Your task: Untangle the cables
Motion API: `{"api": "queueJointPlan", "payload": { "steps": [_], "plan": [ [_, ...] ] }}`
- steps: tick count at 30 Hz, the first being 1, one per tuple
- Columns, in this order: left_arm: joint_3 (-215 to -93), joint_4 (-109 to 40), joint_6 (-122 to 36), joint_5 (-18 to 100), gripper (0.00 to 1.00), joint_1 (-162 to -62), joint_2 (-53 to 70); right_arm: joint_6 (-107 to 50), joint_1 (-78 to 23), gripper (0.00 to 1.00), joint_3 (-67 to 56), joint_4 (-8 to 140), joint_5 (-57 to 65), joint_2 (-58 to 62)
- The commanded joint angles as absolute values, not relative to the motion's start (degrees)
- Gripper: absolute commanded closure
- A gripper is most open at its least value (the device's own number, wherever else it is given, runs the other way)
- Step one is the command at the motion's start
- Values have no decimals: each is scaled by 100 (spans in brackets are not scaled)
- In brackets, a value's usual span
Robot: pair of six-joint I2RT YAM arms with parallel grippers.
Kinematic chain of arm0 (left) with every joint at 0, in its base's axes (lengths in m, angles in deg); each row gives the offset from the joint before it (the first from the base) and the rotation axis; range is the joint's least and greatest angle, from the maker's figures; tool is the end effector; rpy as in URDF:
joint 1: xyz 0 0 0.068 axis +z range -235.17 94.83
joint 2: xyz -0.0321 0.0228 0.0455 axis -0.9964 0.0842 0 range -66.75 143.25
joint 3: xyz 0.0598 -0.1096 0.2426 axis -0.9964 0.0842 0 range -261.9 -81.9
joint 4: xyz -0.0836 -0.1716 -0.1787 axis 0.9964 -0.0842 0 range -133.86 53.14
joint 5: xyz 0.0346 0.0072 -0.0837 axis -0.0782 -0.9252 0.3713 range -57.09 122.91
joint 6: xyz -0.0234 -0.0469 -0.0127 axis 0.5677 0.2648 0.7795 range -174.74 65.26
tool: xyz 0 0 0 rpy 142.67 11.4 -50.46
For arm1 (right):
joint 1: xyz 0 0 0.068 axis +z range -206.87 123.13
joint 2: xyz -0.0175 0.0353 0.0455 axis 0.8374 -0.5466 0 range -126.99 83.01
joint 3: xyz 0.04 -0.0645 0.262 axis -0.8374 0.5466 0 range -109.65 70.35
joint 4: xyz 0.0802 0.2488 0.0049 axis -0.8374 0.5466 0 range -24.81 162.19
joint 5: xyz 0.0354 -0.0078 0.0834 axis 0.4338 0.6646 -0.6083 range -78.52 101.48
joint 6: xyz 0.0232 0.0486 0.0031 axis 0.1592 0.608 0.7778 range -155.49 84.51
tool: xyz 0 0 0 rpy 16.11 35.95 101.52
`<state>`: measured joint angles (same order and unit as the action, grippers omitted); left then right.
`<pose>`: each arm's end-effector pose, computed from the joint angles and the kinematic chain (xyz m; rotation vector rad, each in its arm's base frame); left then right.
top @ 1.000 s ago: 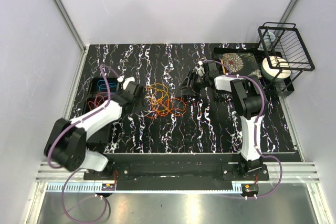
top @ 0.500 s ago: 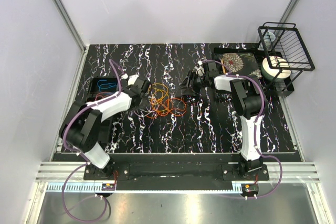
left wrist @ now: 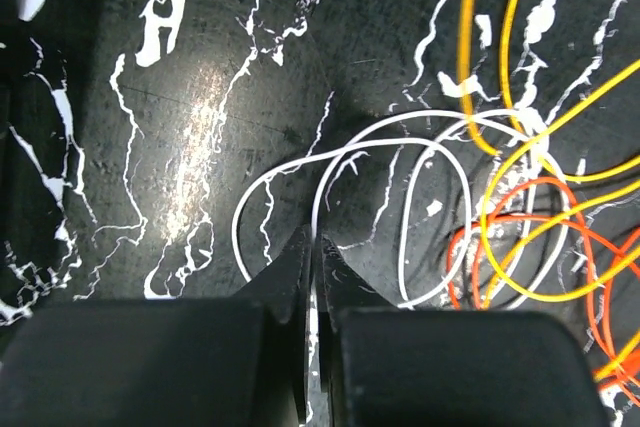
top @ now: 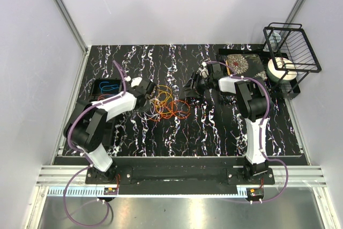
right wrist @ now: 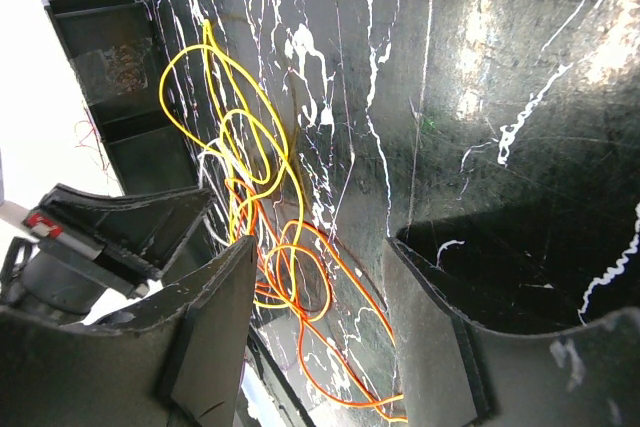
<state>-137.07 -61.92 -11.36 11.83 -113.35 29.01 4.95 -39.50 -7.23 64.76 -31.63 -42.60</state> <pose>0.2844 -0.1378 0.1646 -0.4450 2.5498 0.0643 0.4218 0.1576 0.1124 0.1257 2.5475 1.3444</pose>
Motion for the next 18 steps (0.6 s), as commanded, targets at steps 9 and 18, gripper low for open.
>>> {"api": "queueJointPlan", "payload": {
  "steps": [9,18],
  "plan": [
    [-16361,-8185,-2195,59,100,-11443,-108,309,-3867,40,-717,6747,-2789,-4523],
    [-16953,-8203,-3171,-655,100,-11435,-1226,309,-3858,40,-717,6747,-2798,-4523]
  ]
}}
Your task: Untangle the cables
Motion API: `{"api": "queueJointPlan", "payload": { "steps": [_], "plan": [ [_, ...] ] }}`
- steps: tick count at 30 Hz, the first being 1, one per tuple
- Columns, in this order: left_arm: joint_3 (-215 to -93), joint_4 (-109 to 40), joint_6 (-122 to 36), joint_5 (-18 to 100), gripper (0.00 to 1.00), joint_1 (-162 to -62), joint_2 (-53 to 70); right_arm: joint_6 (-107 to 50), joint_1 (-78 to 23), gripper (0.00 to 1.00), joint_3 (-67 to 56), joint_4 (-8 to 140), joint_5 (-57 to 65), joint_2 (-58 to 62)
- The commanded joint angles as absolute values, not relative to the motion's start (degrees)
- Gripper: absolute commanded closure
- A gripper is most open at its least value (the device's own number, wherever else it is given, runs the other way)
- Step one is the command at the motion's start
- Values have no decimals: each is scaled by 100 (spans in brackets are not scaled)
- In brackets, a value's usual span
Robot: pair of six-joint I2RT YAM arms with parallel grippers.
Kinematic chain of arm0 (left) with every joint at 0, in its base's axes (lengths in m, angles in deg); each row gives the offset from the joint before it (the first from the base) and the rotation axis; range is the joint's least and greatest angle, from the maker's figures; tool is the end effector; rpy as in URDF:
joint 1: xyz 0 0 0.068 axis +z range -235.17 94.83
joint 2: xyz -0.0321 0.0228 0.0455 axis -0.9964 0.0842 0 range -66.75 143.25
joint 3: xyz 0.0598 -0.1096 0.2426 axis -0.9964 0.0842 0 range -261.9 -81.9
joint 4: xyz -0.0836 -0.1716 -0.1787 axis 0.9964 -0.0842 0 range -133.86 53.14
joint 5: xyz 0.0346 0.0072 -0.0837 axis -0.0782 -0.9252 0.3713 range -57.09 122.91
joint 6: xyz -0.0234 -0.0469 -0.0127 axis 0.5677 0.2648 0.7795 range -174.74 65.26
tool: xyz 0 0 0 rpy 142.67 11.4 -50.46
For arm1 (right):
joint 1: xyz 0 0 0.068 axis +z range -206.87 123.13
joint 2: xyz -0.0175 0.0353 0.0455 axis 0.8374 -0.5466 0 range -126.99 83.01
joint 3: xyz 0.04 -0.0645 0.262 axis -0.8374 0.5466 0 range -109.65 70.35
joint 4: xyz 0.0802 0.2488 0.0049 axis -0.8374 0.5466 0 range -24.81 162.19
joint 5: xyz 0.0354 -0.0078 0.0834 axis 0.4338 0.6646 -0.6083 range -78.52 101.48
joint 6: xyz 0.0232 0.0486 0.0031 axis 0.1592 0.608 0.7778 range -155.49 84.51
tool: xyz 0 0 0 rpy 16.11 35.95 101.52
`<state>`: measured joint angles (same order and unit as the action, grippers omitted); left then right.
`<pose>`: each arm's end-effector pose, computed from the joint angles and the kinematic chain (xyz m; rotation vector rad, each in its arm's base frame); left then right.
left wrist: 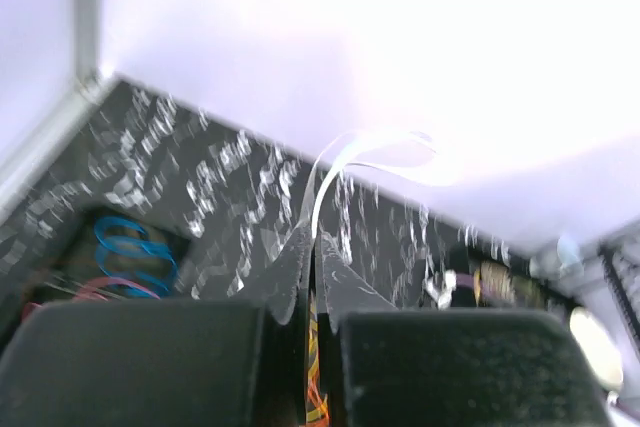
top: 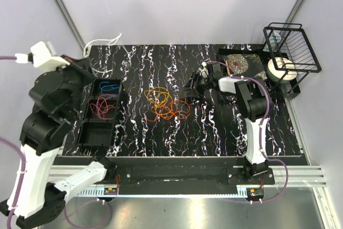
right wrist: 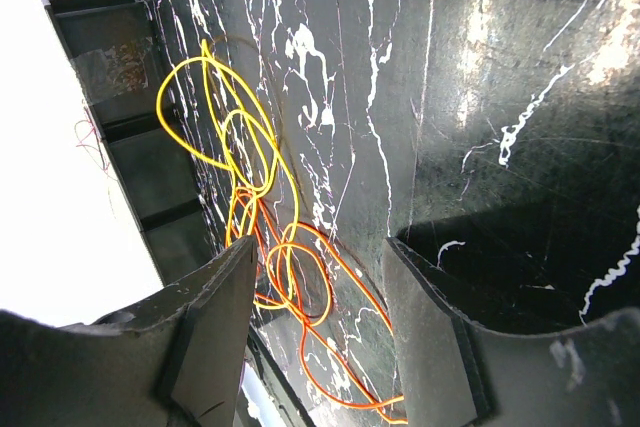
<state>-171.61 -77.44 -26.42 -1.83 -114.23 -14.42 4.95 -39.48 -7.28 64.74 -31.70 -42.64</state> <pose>0.1148 -0.0405 0.5131 -0.4506 1.5602 -0.2795 0.4219 0.1578 0.1123 0.1243 2.5471 1.3461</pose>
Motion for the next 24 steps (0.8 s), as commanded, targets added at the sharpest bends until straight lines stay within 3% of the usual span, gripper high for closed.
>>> {"api": "queueJointPlan", "payload": {
  "steps": [1,18,24],
  "plan": [
    [-16926,-8229,-3162,-698,100,-11426,-1252,309,-3858,40,-717,6747,-2798,-4523],
    [-16706,-8195,-3382,-1446,100,-11382,-1341,327,-3858,40,-708,6739,-2824,-4540],
    [-16619,-7923,-3549,-1157,100,-10821,-1156,318,-3850,40,-726,6738,-2816,-4540]
  ]
}}
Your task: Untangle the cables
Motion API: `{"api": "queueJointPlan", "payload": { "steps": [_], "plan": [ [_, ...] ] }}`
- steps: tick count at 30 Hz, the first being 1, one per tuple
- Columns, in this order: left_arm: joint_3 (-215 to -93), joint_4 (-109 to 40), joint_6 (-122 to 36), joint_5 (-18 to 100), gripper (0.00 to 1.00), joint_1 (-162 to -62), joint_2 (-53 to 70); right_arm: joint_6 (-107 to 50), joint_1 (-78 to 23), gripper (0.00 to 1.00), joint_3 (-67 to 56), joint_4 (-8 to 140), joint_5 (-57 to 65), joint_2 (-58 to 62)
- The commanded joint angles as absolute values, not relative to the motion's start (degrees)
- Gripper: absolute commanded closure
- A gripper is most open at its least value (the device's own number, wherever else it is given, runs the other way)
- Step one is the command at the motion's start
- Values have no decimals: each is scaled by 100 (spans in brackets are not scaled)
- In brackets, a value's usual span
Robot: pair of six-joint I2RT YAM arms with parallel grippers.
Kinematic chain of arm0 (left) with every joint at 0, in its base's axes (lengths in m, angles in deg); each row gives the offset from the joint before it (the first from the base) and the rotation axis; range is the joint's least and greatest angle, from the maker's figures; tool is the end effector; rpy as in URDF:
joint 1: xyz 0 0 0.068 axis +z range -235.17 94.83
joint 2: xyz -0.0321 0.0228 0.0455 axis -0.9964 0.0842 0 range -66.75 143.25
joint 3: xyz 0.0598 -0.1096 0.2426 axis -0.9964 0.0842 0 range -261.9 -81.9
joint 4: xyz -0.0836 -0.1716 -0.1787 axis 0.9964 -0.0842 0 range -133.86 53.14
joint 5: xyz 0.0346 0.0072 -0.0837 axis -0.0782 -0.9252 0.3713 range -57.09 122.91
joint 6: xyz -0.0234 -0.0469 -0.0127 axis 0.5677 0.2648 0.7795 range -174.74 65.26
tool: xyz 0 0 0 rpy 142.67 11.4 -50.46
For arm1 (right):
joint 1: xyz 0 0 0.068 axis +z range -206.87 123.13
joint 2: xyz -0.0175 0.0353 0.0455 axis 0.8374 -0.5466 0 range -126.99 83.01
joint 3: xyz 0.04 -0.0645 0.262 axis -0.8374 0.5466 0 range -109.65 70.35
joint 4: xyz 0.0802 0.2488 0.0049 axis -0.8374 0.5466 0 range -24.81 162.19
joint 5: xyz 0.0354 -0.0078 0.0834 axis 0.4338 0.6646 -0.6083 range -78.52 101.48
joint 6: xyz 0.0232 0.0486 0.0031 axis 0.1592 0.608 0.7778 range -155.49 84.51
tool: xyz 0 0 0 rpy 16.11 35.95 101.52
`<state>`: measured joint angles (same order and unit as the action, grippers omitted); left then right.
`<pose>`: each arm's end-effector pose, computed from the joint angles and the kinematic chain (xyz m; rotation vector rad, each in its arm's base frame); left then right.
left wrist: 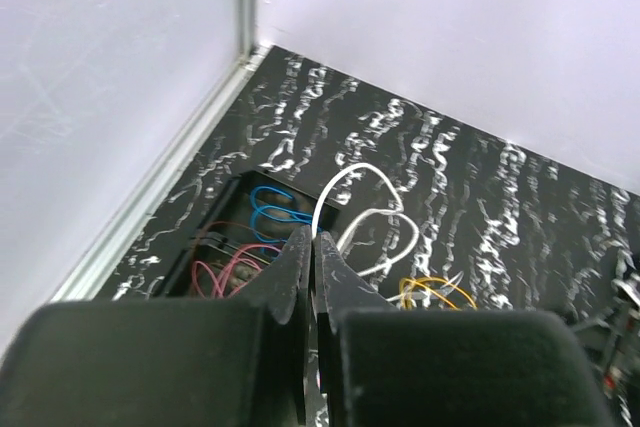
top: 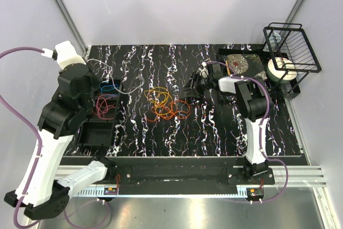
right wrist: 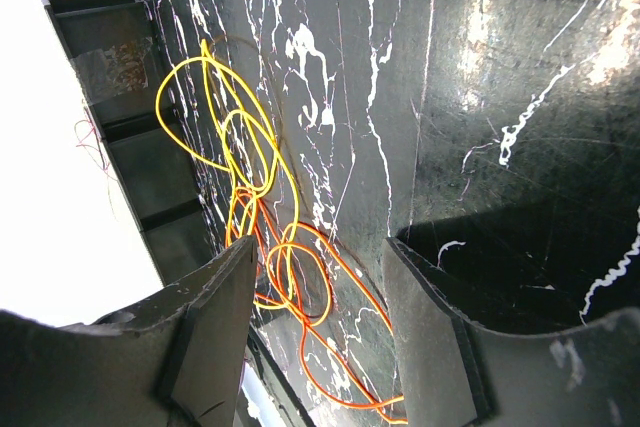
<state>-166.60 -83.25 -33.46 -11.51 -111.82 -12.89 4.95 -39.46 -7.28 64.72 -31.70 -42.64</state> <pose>0.1361 -0.0403 0.4771 -0.4434 1.7082 0.1088 0.4219 0.1580 0.1124 0.1236 2.5469 1.3462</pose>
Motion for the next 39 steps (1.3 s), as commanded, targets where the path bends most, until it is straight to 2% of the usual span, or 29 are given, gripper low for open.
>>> {"api": "queueJointPlan", "payload": {
  "steps": [1,12,15,28,34,39],
  "plan": [
    [-16662,-7913,-3532,-1051,100,-10715,-1069,326,-3850,40,-717,6730,-2824,-4549],
    [-17189,-7273,-3637,346,100,-9230,-137,327,-3850,40,-735,6739,-2824,-4558],
    [-17391,-7052,-3654,751,100,-9045,126,318,-3832,40,-752,6739,-2816,-4567],
    [-18279,-6946,-3787,1181,100,-8745,690,291,-3823,40,-805,6826,-2833,-4584],
    [-17999,-6605,-3883,1129,100,-8675,585,300,-3823,40,-814,6844,-2833,-4567],
    [-17077,-6113,-3997,1059,100,-8587,400,300,-3823,39,-805,6844,-2851,-4549]
  ]
}}
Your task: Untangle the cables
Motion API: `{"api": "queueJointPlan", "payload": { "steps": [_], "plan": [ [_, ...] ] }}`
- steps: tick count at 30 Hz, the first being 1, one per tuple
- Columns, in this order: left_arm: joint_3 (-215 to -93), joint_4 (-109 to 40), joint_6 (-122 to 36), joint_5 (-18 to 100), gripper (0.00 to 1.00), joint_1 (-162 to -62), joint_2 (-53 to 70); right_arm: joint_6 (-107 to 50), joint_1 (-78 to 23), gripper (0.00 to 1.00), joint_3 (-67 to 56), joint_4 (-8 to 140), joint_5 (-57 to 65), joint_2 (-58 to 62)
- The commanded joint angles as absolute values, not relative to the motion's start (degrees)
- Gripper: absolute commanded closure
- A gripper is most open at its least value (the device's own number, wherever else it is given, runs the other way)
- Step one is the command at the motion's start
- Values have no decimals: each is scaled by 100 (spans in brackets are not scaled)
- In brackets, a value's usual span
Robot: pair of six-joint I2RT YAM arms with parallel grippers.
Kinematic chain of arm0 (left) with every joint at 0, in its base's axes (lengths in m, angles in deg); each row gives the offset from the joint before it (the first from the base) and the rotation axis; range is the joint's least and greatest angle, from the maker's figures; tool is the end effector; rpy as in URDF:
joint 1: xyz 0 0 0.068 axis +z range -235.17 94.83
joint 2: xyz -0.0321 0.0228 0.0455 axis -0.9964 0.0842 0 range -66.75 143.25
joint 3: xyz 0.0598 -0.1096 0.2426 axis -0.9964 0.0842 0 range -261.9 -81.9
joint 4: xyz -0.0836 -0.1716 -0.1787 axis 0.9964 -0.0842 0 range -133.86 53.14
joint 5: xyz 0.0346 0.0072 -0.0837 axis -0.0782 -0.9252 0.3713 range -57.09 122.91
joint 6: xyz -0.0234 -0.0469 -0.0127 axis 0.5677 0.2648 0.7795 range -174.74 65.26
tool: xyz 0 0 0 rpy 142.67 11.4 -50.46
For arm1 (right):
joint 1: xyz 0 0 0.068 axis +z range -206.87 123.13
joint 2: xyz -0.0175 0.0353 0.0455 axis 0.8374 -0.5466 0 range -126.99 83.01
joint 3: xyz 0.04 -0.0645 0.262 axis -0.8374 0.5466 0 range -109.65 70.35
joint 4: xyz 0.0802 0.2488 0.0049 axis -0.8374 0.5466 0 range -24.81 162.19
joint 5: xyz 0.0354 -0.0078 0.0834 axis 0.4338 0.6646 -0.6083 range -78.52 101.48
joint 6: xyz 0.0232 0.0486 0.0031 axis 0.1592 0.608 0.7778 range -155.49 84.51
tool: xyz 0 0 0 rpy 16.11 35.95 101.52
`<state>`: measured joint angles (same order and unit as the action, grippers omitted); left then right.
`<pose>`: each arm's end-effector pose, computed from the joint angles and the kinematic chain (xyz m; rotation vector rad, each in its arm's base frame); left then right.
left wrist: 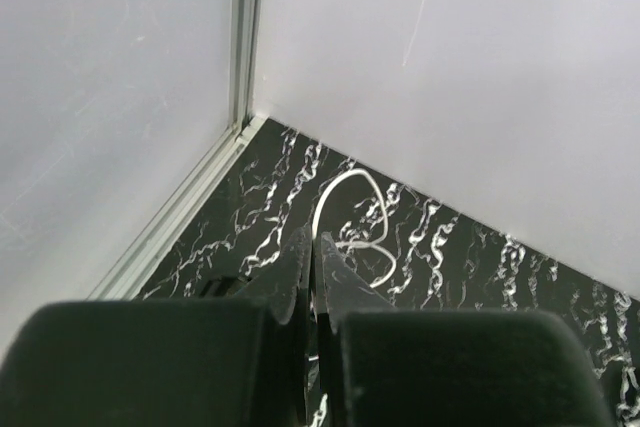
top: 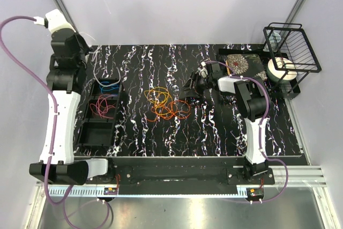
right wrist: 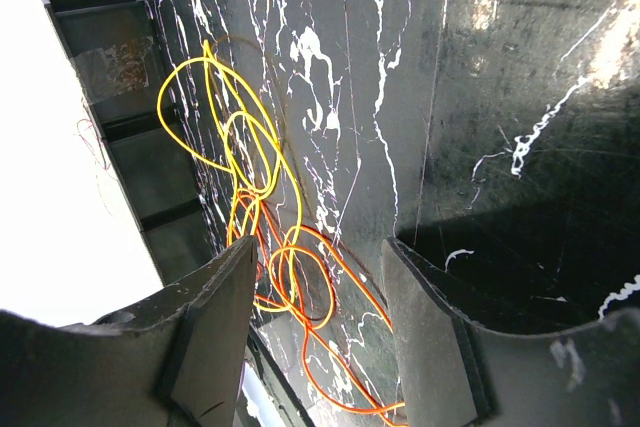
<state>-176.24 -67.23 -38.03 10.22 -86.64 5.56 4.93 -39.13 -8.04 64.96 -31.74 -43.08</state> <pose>0.2504 0.0074 0.4970 -0.5119 1.6276 0.1036 0.4234 0.1612 0.1125 0.1147 2.5477 1.3492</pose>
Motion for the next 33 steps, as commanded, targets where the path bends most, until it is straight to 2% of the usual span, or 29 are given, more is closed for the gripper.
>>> {"api": "queueJointPlan", "payload": {
  "steps": [1,4,8,19,28,33],
  "plan": [
    [-16901,-5807,-4041,1033,99,-8570,365,300,-3823,40,-796,6835,-2851,-4540],
    [-16155,-5288,-4181,910,98,-8543,215,300,-3823,39,-787,6835,-2851,-4532],
    [-15915,-5188,-4401,796,97,-8543,320,300,-3823,40,-787,6844,-2860,-4540],
    [-16100,-6770,-3691,804,96,-8534,1225,291,-3823,40,-796,6844,-2860,-4540],
    [-16109,-7490,-3154,919,96,-8526,1805,300,-3814,39,-805,6844,-2868,-4540],
    [-15934,-7930,-2531,866,100,-8526,1999,309,-3806,40,-805,6844,-2877,-4549]
  ]
}}
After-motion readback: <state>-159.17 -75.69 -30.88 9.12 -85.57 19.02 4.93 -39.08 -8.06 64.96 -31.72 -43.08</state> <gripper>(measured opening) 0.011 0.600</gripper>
